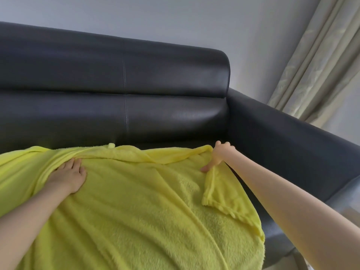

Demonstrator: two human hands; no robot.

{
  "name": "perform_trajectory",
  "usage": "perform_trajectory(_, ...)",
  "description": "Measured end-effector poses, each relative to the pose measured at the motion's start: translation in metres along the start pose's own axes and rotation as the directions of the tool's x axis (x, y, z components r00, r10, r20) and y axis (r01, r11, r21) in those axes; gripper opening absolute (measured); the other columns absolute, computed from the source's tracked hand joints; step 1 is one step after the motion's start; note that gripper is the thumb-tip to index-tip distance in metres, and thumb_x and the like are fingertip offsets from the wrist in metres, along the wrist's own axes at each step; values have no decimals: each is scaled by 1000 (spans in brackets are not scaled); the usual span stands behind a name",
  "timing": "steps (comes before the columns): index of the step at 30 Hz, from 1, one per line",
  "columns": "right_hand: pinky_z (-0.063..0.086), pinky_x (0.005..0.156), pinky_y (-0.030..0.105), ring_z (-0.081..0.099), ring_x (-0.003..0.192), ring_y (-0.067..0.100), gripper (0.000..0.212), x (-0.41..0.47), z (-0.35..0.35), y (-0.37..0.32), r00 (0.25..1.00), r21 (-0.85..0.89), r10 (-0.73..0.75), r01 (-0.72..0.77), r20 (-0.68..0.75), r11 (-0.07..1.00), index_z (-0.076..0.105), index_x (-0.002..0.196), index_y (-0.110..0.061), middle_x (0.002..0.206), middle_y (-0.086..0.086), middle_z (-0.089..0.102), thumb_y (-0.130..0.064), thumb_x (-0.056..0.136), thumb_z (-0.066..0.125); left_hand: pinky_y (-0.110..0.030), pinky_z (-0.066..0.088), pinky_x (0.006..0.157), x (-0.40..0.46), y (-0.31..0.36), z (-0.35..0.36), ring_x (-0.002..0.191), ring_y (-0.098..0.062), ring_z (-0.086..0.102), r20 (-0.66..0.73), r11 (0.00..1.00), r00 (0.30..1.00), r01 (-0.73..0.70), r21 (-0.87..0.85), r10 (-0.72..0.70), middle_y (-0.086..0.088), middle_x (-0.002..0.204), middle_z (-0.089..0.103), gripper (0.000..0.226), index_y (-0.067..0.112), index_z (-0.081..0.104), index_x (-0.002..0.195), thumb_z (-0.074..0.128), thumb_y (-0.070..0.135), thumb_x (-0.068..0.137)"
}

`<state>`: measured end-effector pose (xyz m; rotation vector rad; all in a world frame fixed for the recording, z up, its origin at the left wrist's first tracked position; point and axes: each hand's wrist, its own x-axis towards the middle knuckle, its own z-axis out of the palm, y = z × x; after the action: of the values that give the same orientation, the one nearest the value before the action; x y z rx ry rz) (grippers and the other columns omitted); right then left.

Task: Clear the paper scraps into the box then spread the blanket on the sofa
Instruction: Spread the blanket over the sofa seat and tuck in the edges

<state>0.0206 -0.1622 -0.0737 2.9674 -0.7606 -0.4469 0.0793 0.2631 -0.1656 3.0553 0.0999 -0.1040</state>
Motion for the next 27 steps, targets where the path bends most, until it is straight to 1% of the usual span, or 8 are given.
perform_trajectory(2, 46, 93, 30, 54, 107, 24, 86, -10, -14, 8, 992, -75, 23, -13, 128, 997, 44, 136, -5, 111, 9, 56, -59, 75, 71, -35, 12, 120, 0, 5, -1, 148, -21, 7, -16, 999, 1000, 25, 29, -24, -6, 161, -4, 56, 13, -3, 153, 4, 34, 103)
perform_trajectory(5, 42, 71, 24, 50, 67, 11, 20, -23, -23, 10, 938, -176, 124, -69, 324, 982, 58, 81, -5, 59, 2, 58, -21, 94, 58, -35, 18, 119, -1, 7, -3, 147, -21, 11, -48, 995, 997, 61, 85, -57, -7, 161, 0, 56, 11, -2, 153, 3, 34, 102)
perform_trajectory(8, 44, 66, 22, 52, 68, 14, 9, -12, -20, 17, 992, -155, 24, -5, 125, 988, 60, 84, -3, 78, 6, 55, -7, 91, 55, -31, 39, 106, -4, 17, -7, 137, -18, 36, -129, 975, 990, 85, 205, -59, -8, 154, 29, 54, 9, 18, 151, 10, 33, 103)
perform_trajectory(12, 50, 61, 31, 57, 73, 25, 7, 12, -29, 40, 888, 418, 197, -6, -415, 909, 57, 96, 1, 87, 12, 55, -1, 89, 57, -22, 47, 90, -14, 33, -7, 108, -12, 58, -225, 895, 974, 84, 437, 19, 0, 124, 58, 39, 14, 48, 131, 31, 34, 102)
perform_trajectory(15, 52, 72, 40, 57, 93, 37, 18, 23, -24, 48, 788, 559, 329, 24, -521, 829, 54, 106, 0, 112, 20, 50, 5, 89, 54, -25, 46, 95, -17, 34, -3, 113, -14, 56, -269, 853, 962, 100, 512, 49, -2, 129, 55, 43, 12, 43, 135, 45, 31, 97)
perform_trajectory(19, 53, 66, 39, 54, 84, 32, 16, 23, 5, 47, 841, 547, 260, 50, -474, 835, 51, 104, -4, 120, 19, 44, 2, 89, 54, -28, 39, 104, -22, 41, -6, 127, -19, 45, -317, 820, 927, 17, 572, 202, -6, 141, 43, 67, 12, 27, 145, 60, 28, 89)
perform_trajectory(22, 53, 60, 34, 56, 87, 31, 43, 15, 23, 45, 900, 462, 137, 77, -413, 884, 43, 128, -8, 138, 17, 32, -3, 88, 58, -29, 33, 107, -26, 53, -9, 130, -20, 39, -299, 757, 889, -76, 649, 346, -5, 142, 37, 71, 14, 27, 145, 64, 20, 84)
perform_trajectory(27, 51, 76, 32, 52, 108, 27, 49, -2, 46, 32, 894, 232, 35, 78, -447, 970, 42, 135, -10, 132, 12, 44, -10, 89, 59, -34, 25, 112, -35, 82, -22, 139, -24, 27, -327, 817, 835, -225, 531, 443, -8, 152, 28, 67, 15, 37, 142, 64, 7, 81)
